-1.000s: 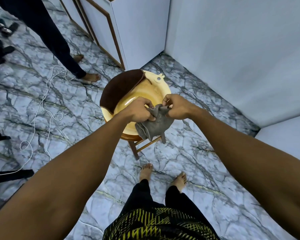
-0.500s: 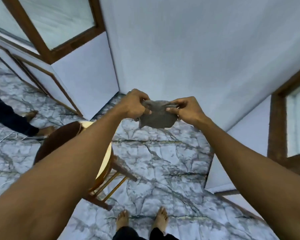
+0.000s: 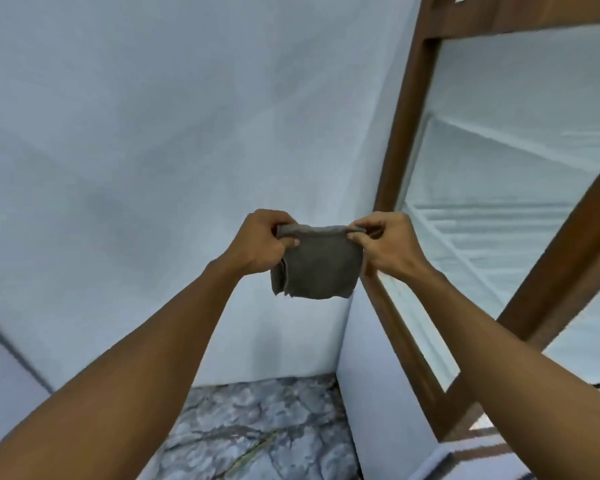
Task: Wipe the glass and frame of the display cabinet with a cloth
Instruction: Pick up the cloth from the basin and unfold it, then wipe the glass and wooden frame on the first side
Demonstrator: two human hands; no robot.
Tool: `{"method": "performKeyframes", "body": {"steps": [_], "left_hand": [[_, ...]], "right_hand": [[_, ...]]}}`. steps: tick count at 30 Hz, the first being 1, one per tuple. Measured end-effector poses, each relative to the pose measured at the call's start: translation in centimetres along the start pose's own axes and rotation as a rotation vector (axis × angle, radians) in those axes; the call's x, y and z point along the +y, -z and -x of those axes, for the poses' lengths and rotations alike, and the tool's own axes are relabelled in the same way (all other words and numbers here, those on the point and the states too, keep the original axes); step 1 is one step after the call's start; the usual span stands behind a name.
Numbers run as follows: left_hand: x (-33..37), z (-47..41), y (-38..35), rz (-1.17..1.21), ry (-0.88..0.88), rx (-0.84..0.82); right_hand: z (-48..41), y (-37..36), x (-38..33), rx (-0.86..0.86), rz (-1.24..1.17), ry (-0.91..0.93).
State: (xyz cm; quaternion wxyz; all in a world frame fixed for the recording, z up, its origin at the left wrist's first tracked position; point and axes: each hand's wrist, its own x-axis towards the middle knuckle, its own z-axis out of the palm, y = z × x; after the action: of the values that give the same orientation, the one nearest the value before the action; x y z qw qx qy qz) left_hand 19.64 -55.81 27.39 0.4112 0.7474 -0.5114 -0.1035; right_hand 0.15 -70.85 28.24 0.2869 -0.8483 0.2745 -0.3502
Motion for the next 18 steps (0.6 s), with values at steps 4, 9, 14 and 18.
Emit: {"method": "performKeyframes", "body": {"steps": [4, 9, 14, 18], "left_hand": [[2.3, -8.6, 0.2, 0.004, -0.181, -0.059], [6.1, -17.2, -0.6, 0.054, -0.332, -0.023], [9.6, -24.6, -3.1, 0.108, -0.415, 0.096], [11.5, -30.6, -4.9, 0.131, -0.478, 0.218]], "right_hand": [[-4.3, 3.6, 0.0, 0.178, 0.133, 0.039], [-8.1, 7.3, -0.7, 0.371, 0.334, 0.115], [-13.2, 9.7, 0.6, 0.525, 0.658, 0.275], [-17.3, 11.1, 1.7, 0.652, 0.969, 0.339]]}}
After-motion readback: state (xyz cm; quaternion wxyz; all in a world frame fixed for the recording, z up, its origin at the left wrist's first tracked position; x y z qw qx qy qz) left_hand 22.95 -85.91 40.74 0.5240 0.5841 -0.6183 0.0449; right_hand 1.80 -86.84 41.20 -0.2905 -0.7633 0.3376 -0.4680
